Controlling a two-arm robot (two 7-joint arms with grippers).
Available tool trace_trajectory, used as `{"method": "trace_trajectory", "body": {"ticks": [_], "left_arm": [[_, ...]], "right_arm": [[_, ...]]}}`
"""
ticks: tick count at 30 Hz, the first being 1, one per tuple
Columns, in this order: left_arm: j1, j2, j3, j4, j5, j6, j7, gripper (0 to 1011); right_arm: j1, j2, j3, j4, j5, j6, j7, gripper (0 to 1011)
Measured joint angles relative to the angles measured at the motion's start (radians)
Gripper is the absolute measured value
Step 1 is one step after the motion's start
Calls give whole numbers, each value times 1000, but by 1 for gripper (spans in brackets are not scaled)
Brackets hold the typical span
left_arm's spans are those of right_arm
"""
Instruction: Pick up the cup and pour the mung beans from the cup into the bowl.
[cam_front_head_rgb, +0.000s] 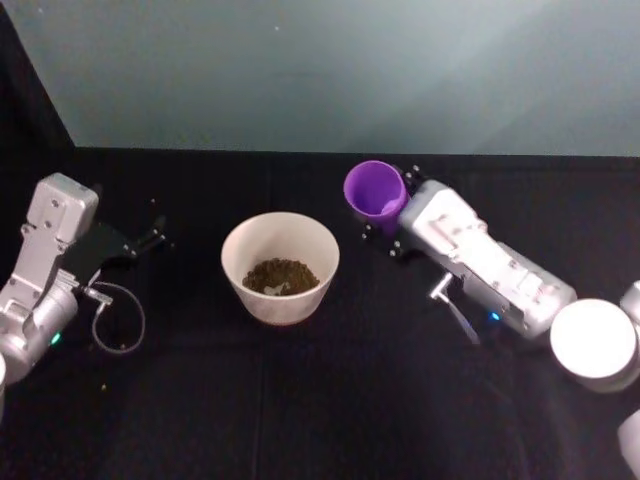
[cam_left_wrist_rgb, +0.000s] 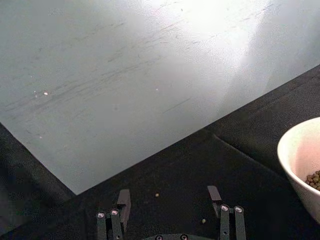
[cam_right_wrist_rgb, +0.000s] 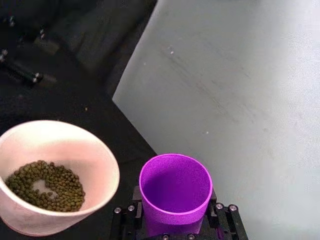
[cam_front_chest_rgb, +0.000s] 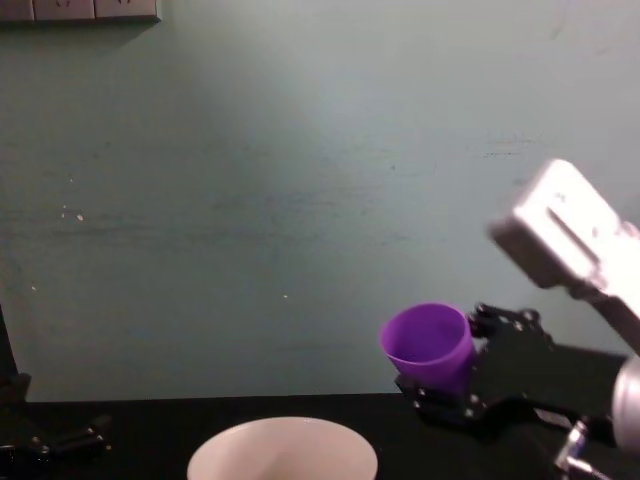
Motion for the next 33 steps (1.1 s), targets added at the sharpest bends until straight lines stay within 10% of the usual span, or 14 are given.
{"method": "trace_trajectory", "body": {"ticks": [13,33], "left_arm": [[0,0,0,0,0,0,0,1000],[0,0,0,0,0,0,0,1000]], "right_arm": [[3,-73,104,285,421,-203,125,719],[57,-63,54,382,517,-182,209,720]]}}
